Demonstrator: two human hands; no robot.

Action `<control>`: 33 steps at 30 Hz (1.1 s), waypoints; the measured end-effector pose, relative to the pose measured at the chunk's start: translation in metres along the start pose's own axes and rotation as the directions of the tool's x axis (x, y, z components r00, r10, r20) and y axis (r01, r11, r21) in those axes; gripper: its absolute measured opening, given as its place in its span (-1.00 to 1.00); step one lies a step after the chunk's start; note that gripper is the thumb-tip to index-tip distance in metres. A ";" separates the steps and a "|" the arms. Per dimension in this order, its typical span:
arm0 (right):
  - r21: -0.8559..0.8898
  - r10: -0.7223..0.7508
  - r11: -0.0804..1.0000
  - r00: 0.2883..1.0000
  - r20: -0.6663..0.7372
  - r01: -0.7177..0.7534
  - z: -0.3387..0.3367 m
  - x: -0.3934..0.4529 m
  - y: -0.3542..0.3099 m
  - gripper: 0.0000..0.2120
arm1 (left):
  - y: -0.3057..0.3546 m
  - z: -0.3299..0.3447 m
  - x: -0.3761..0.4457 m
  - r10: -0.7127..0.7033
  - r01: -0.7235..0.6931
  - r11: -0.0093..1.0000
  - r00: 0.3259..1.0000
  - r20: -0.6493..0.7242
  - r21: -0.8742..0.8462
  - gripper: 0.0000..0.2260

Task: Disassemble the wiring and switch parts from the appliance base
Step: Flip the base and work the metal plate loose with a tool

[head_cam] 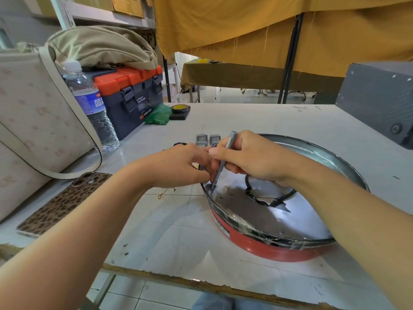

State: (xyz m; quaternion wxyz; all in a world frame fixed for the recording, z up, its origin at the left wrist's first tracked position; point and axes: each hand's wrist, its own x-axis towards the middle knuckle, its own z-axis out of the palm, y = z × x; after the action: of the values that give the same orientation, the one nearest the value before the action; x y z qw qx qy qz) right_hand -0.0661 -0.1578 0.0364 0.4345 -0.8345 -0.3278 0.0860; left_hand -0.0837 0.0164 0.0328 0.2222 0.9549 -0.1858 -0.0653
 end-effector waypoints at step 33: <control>0.041 0.033 0.999 0.999 -0.029 -0.032 -0.001 0.003 0.005 -0.79 | 0.003 0.000 0.002 -0.049 0.048 0.998 0.998 0.027 0.047 -0.88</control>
State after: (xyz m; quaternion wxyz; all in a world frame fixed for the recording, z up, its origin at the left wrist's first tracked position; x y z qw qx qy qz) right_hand -0.0612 -0.1589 0.0341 0.4545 -0.8321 -0.3058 0.0872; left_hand -0.0825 0.0131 0.0335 0.1958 0.9630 -0.1670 -0.0798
